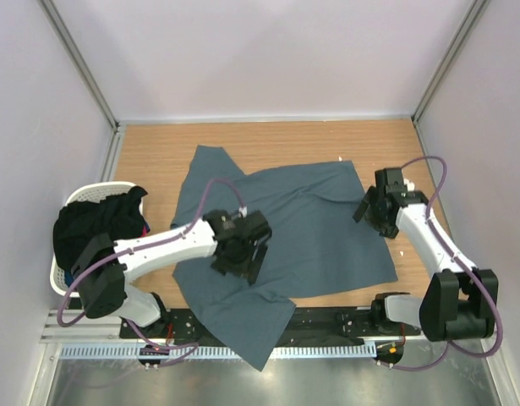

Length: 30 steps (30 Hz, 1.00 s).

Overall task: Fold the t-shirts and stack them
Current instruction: Flatten the tshirt out

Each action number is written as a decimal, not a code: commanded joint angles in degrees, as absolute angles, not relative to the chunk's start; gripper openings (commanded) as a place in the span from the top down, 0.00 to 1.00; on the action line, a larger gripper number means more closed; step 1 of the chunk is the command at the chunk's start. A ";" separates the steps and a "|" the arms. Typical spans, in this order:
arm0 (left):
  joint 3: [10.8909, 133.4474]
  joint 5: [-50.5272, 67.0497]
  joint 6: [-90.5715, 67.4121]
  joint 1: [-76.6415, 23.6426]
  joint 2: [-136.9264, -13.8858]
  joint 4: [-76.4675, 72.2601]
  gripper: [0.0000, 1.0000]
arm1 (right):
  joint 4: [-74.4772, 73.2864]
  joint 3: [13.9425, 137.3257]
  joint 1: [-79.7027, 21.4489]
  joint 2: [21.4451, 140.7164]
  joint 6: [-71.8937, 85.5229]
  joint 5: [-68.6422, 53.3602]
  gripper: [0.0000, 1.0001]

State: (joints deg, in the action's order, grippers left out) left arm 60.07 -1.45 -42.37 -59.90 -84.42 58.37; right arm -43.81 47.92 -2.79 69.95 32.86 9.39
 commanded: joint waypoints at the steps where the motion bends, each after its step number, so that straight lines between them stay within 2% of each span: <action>1: 69.59 -4.58 -35.78 -51.88 -83.75 60.29 0.22 | -39.04 59.90 -2.81 74.34 30.51 9.49 0.22; 5: 78.21 -4.57 -33.84 -39.57 -87.96 56.62 0.20 | -32.97 70.64 -2.73 84.18 29.27 10.63 0.23; 10: 94.72 -9.74 -33.49 -27.19 -98.24 54.59 0.15 | -29.36 90.73 -1.50 105.17 27.51 9.06 0.24; 13: 104.83 -11.51 -34.10 -22.34 -107.64 53.97 0.16 | -31.71 102.51 -0.70 115.88 26.19 7.56 0.27; 16: 112.82 -12.04 -34.45 -16.62 -116.24 52.05 0.19 | -31.29 107.91 -0.70 121.71 25.49 5.89 0.29; 23: 130.13 -13.01 -34.10 -10.46 -133.12 46.94 0.23 | -28.74 109.07 -0.79 127.69 23.81 3.16 0.30; 30: 133.77 -13.36 -29.63 -9.05 -140.53 39.20 0.31 | -29.27 110.39 -0.70 128.76 24.70 0.01 0.33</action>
